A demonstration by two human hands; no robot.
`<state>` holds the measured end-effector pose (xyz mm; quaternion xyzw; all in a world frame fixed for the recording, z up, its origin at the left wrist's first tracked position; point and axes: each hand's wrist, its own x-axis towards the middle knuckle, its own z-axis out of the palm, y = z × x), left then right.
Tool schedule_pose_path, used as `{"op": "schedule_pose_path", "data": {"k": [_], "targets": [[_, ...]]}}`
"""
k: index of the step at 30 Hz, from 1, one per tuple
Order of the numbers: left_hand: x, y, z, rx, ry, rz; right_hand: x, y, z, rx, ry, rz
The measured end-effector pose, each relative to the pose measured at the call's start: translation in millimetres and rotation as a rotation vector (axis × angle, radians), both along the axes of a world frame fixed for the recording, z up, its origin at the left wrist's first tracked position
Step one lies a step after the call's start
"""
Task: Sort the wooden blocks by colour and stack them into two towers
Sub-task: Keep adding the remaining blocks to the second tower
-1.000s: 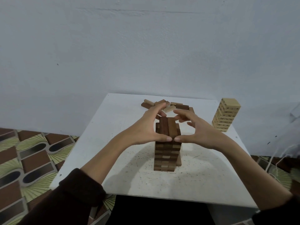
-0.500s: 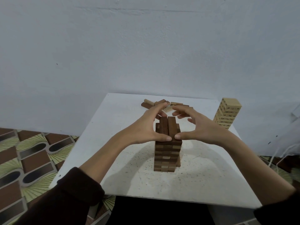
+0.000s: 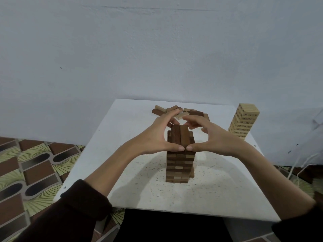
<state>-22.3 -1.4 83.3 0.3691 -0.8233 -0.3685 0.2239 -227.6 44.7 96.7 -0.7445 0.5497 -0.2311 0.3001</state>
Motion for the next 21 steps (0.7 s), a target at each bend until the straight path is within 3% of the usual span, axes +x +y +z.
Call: {"op": "schedule_pose_path", "data": {"k": [21], "targets": [[11.3, 5.0, 1.0, 0.013, 0.005, 0.012, 10.0, 0.4, 1.1, 0.021, -0.009, 0.02]]}}
